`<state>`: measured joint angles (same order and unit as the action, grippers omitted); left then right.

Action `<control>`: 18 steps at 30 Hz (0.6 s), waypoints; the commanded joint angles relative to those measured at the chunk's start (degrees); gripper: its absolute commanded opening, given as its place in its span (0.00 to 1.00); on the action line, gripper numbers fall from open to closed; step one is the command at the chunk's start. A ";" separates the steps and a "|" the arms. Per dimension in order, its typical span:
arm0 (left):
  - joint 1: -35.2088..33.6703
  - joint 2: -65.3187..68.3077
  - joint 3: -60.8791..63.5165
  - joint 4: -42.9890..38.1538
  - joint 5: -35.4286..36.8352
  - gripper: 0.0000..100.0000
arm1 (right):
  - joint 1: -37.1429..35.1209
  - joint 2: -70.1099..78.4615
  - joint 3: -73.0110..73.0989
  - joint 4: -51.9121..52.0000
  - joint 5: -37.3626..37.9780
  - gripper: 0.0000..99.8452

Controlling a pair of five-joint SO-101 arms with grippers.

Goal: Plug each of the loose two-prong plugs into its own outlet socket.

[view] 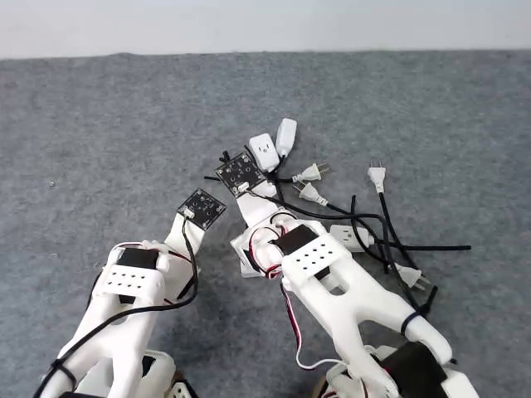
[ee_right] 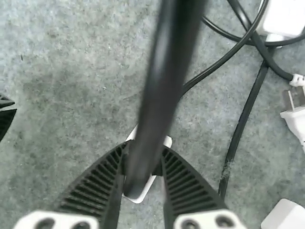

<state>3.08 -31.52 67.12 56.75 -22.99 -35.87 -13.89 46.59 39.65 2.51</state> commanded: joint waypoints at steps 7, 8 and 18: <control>-0.26 -1.49 -0.57 -0.70 0.26 0.01 | -1.63 2.24 -0.88 2.07 0.18 0.01; -0.26 -1.49 -0.57 -0.70 0.26 0.01 | -2.24 2.24 -0.97 2.15 -0.53 0.02; -0.26 -1.49 -0.66 -0.70 0.26 0.01 | -4.53 2.24 -3.60 4.53 -10.46 0.26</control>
<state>3.08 -31.52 67.12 56.75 -22.99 -39.30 -11.69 46.51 42.73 -4.97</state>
